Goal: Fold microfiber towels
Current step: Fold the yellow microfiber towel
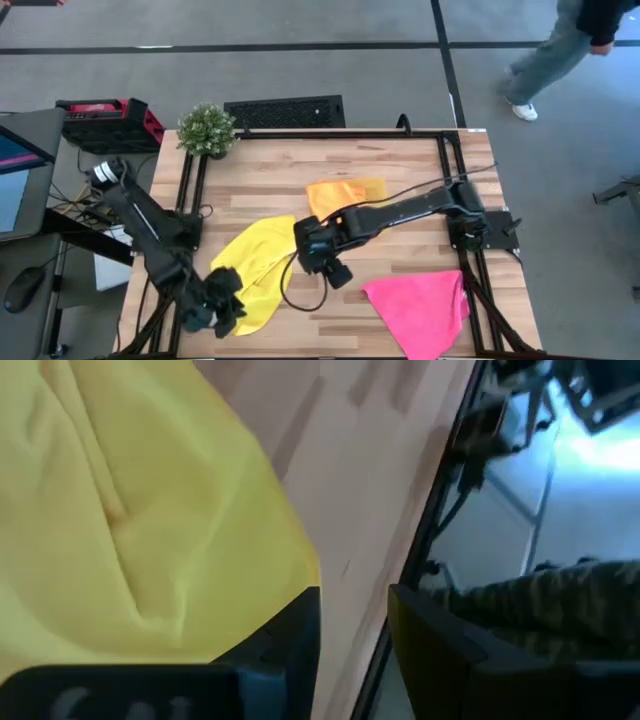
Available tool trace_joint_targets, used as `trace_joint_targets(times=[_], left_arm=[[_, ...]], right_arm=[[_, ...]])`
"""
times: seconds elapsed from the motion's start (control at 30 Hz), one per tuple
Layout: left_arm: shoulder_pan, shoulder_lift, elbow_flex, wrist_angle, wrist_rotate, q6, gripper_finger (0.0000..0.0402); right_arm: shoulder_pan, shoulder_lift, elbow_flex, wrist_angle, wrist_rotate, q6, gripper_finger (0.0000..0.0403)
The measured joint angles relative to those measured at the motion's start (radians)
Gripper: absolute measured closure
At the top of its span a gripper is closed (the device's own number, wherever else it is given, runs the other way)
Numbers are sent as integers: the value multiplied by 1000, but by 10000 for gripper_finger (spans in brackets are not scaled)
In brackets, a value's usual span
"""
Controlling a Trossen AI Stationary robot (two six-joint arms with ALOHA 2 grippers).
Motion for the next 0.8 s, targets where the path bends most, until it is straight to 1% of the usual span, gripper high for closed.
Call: trace_joint_targets(times=[0.2, 0.27, 0.33, 0.4, 0.47, 0.57, 0.8], left_arm=[[-66, 132, 0, 106, 21, -45, 290], [-71, 165, 0, 117, 37, -54, 290], [-71, 201, 0, 135, 50, -58, 290], [-71, 231, 0, 139, 78, -54, 290], [-71, 266, 1, 144, 111, -43, 290], [-71, 298, 0, 142, 118, -35, 290], [-61, 301, 0, 105, 99, 7, 290]], right_arm=[[2, 83, 1, 158, -4, -15, 175], [1, 91, -1, 186, -4, -16, 179], [1, 116, 6, 295, -6, -15, 182], [1, 130, -1, 314, -7, -15, 184], [1, 164, 4, 410, -12, -15, 187], [1, 173, -1, 414, -12, -8, 190], [-1, 193, 1, 435, -6, 12, 198]])
